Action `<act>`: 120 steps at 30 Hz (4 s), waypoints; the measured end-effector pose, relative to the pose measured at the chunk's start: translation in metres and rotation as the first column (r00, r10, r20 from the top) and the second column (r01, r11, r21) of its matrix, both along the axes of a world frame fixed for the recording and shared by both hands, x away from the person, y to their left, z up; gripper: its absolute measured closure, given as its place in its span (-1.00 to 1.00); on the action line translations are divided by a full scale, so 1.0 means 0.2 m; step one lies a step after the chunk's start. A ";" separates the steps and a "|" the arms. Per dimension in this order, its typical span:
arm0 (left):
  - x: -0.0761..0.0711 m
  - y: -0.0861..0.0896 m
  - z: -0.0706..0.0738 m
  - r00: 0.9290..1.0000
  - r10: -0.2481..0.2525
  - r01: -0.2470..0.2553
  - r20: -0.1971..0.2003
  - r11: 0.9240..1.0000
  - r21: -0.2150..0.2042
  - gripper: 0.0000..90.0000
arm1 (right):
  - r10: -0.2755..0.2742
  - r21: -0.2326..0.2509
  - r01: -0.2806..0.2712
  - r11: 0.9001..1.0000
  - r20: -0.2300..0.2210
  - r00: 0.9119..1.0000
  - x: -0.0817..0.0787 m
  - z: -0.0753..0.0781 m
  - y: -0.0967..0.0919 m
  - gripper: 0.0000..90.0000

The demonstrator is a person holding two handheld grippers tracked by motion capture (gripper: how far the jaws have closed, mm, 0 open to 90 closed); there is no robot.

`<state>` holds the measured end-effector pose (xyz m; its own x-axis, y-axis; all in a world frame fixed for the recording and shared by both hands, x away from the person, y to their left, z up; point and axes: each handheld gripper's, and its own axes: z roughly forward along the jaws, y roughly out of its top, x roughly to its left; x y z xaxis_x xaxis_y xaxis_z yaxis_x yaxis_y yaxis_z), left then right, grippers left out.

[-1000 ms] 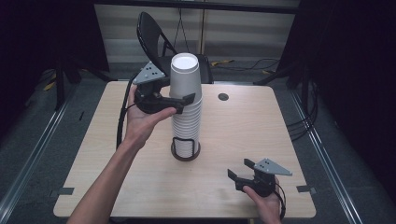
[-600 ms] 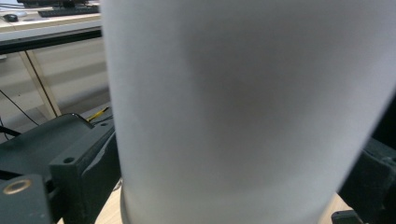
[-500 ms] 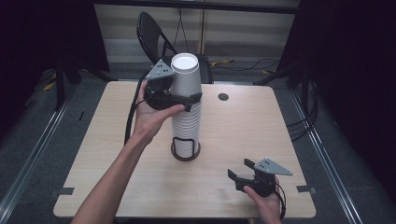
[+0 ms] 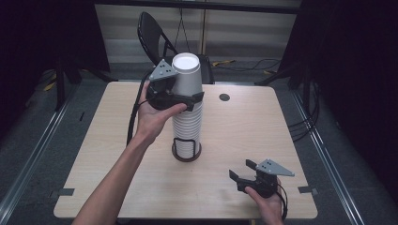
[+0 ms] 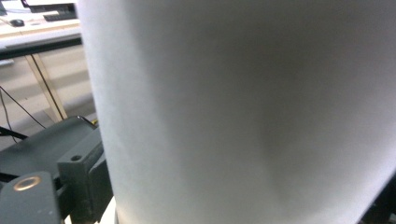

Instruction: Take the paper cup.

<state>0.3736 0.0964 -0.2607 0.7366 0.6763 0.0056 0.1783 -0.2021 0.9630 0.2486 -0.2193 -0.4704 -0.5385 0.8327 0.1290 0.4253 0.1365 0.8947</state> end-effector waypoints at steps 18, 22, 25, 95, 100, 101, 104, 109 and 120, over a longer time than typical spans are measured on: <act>-0.02 0.01 0.07 0.999 0.034 -0.033 0.036 0.999 -0.027 -0.79 | -0.002 0.002 0.002 1.000 -0.009 1.000 0.00 0.00 0.00 -0.54; -0.03 0.02 0.09 0.998 0.046 -0.044 0.042 0.998 -0.051 -0.78 | 0.003 0.002 -0.003 1.000 -0.015 1.000 0.00 0.00 0.00 -0.52; -0.03 0.02 0.10 0.998 0.044 -0.042 0.042 0.998 -0.052 -0.78 | 0.000 0.003 0.000 1.000 -0.016 1.000 0.00 0.00 0.00 -0.52; -0.17 0.17 0.31 0.990 0.003 0.018 0.142 0.989 -0.145 -0.77 | 0.024 0.003 -0.024 1.000 -0.028 0.999 0.01 -0.01 0.02 -0.53; -0.19 0.21 0.31 0.990 0.006 0.016 0.143 0.989 -0.145 -0.77 | 0.026 0.000 -0.026 1.000 -0.028 0.999 0.01 -0.01 0.02 -0.53; -0.20 0.22 0.31 0.989 0.009 0.012 0.146 0.990 -0.142 -0.77 | 0.026 0.000 -0.026 1.000 -0.028 0.999 0.01 -0.01 0.02 -0.53; -0.22 0.24 0.32 0.989 0.003 0.019 0.150 0.989 -0.148 -0.77 | 0.025 0.001 -0.025 1.000 -0.028 0.999 0.01 -0.01 0.02 -0.53; -0.26 0.28 0.30 0.988 0.025 -0.001 0.154 0.988 -0.155 -0.77 | 0.026 -0.001 -0.026 1.000 -0.028 0.999 0.01 -0.01 0.03 -0.53; -0.34 0.35 0.17 0.992 0.034 -0.017 0.125 0.991 -0.133 -0.77 | 0.025 0.001 -0.025 1.000 -0.022 0.999 0.00 -0.01 0.03 -0.53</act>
